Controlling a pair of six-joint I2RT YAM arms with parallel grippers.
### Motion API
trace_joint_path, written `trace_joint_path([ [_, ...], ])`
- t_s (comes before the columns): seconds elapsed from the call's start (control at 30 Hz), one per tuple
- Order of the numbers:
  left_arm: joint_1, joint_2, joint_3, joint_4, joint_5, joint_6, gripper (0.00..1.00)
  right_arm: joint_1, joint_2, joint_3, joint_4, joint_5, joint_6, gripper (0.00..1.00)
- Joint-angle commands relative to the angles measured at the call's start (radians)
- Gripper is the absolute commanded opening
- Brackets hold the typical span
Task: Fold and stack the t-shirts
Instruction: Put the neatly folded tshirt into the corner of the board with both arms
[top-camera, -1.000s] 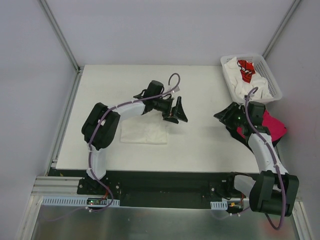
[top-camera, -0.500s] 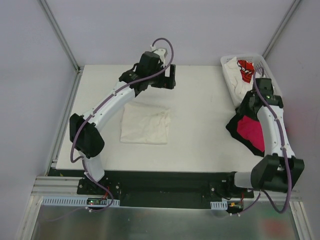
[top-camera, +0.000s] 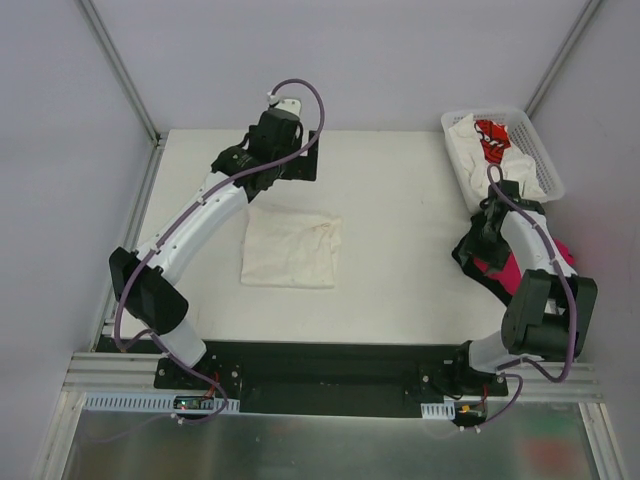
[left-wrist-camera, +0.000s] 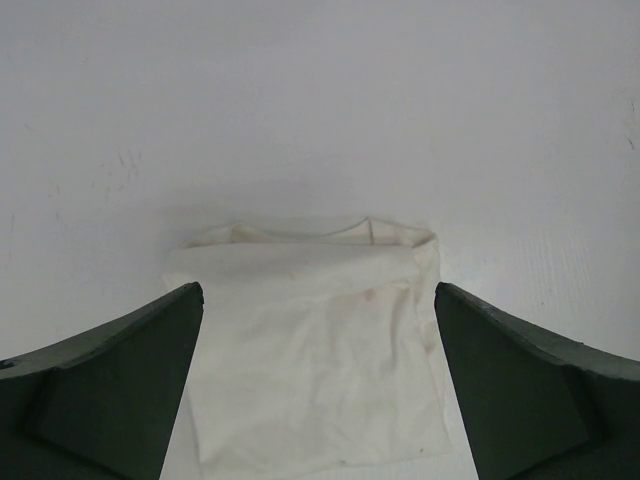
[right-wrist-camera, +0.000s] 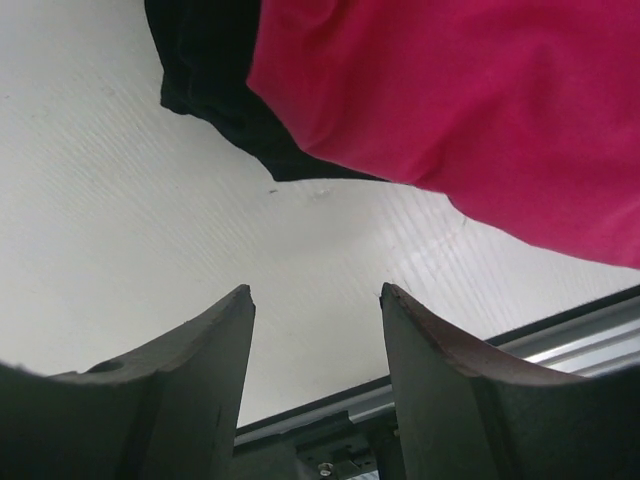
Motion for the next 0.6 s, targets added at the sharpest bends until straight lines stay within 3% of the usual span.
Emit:
trace_joint_path([
  [0.0,0.012,-0.087,-0.047,0.002,0.051,-0.036,0.99,-0.006,0.068,-0.001,0.083,-0.089,0.032,0.57],
  [0.33,0.012,-0.066,-0.064,0.029,0.166,-0.024,0.99,-0.006,0.235,0.181,0.094,-0.139,0.06,0.57],
  [0.57,0.012,-0.018,-0.062,0.031,0.202,-0.025,0.99,-0.025,0.197,0.302,-0.009,-0.091,0.018,0.57],
])
